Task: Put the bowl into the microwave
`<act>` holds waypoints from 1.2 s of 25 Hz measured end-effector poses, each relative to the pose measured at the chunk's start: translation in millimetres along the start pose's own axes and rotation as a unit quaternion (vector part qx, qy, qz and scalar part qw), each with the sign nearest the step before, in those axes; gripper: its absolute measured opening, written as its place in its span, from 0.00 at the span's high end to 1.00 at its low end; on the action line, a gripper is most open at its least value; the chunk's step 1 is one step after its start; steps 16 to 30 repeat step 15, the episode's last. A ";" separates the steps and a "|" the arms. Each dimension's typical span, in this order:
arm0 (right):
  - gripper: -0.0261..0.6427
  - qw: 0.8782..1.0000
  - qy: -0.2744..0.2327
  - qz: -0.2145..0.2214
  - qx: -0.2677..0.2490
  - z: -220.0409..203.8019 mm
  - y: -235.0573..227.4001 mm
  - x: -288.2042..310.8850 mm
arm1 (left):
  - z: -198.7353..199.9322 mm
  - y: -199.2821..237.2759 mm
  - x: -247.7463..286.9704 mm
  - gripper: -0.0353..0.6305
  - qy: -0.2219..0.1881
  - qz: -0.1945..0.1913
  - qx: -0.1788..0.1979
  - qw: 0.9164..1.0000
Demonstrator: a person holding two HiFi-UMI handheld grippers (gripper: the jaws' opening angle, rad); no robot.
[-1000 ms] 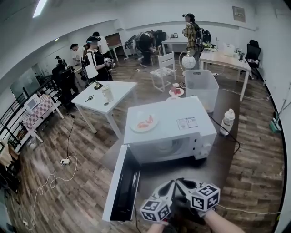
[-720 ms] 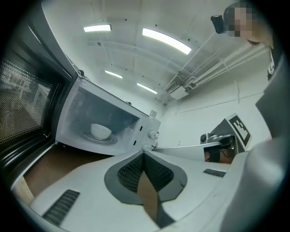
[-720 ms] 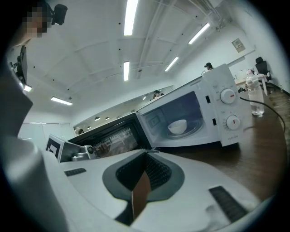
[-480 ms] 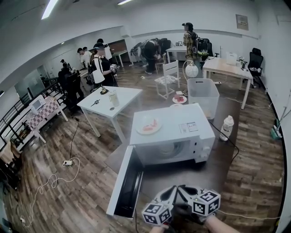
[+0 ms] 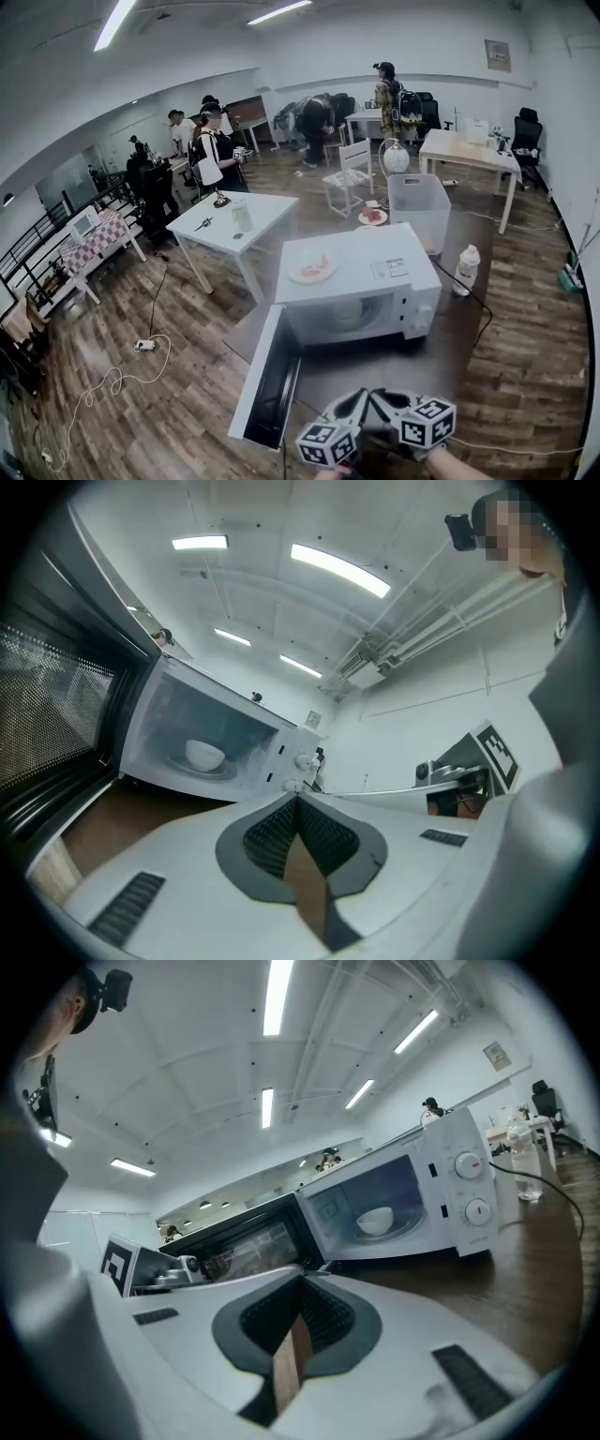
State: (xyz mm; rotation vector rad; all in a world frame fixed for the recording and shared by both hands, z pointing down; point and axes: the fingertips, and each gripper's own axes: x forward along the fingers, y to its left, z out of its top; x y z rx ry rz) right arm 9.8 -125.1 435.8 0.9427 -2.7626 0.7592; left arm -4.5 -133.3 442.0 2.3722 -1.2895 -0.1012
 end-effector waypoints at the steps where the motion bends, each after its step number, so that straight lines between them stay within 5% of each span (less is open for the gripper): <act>1: 0.96 1.000 0.000 -0.001 0.000 -1.5 0.2 -0.9 | -1.0 -0.6 -0.8 0.95 0.000 0.000 0.001 1.000; 30: 0.96 1.000 -0.005 -0.003 0.014 -11.1 13.6 -17.4 | -6.1 -14.9 -15.8 0.95 0.000 -0.003 -0.001 1.000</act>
